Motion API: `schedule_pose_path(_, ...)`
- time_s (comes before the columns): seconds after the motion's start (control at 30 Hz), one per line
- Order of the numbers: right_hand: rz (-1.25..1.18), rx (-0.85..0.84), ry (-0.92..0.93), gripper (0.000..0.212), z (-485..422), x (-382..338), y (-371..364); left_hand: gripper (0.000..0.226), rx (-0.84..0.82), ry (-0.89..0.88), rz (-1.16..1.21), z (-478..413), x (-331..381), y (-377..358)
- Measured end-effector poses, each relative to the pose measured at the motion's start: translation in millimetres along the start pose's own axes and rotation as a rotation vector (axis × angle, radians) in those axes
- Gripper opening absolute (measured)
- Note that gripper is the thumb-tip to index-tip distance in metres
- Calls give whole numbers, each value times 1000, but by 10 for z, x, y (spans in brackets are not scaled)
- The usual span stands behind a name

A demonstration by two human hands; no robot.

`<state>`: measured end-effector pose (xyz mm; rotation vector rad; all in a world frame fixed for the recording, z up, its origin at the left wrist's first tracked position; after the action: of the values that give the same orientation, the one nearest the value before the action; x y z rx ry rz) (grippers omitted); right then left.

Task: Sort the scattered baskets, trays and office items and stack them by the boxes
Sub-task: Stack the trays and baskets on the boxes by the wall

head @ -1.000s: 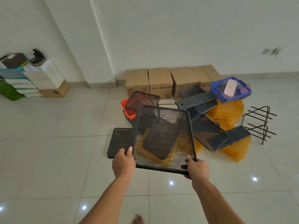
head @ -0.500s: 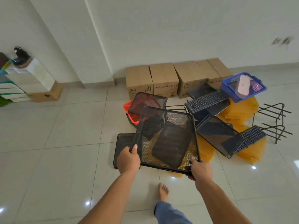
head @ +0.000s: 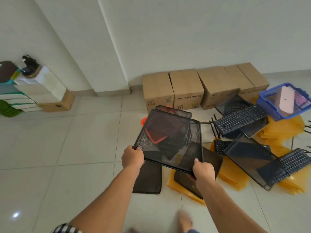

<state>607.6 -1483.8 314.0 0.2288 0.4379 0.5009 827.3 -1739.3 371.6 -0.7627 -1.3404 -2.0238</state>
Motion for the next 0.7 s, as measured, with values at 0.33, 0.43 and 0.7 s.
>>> schedule_pose_path(0.33, -200, 109, -53, 27, 224, -143, -1358, 23, -264, 14, 286, -1547, -51, 190)
schedule_pose_path(0.43, -264, 155, -115, 30, 402, 41, -1723, 21, -332, -2, 236, -1910, -53, 345)
schedule_pose_path(0.7, -668, 211, -323, 19, 618, 566, -1847, 19, -593, -68, 114, -2064, 240, -217)
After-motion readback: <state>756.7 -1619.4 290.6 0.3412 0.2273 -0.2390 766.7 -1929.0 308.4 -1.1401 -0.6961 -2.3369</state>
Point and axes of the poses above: each hand's wrist, its own z-axis away from the middle knuckle, its own y-axis out of the back of the hand, x = y × z, the point moved 10 cm from there along -z, towards the middle knuckle, and after that the axes turned 13 degrees about -y, right-handed, at the moved point
